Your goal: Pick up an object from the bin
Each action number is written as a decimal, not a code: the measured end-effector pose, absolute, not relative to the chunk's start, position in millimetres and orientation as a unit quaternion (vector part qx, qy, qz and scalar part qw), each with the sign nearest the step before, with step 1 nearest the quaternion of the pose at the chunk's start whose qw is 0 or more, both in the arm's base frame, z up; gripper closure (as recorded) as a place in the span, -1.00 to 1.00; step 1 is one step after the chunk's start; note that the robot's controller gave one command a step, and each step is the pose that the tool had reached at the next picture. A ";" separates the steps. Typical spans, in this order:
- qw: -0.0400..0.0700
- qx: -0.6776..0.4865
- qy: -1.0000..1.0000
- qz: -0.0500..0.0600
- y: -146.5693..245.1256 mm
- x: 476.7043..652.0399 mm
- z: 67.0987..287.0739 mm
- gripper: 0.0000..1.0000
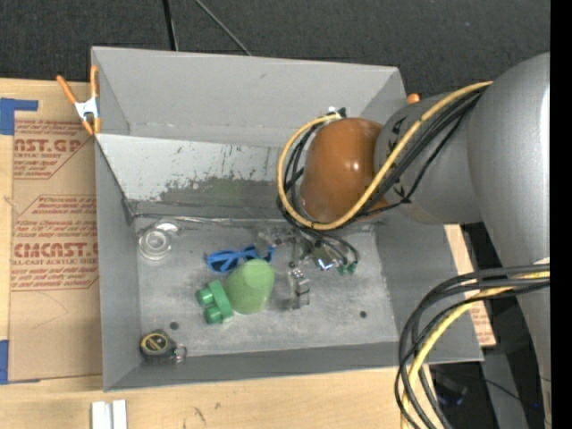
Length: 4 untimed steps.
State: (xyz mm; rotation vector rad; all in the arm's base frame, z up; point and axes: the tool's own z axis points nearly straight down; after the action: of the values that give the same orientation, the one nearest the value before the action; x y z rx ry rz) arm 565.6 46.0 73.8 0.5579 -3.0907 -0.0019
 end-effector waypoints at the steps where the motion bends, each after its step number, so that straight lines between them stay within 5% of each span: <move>1: 0.000 0.177 -0.984 -0.001 45.8 566.2 74.9 1.00; 2: -0.003 0.327 -0.945 0.000 38.2 586.0 122.6 1.00; 3: -0.001 0.327 -0.945 -0.001 38.5 584.9 121.2 -1.00; 4: 0.001 0.323 -0.947 -0.001 44.9 565.3 94.9 -1.00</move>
Offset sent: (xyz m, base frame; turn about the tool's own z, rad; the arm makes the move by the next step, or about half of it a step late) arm 0.0000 0.0000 0.0000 0.0000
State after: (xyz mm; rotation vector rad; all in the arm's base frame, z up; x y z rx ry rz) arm 565.3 44.9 94.9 1.0129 -2.9724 -0.0044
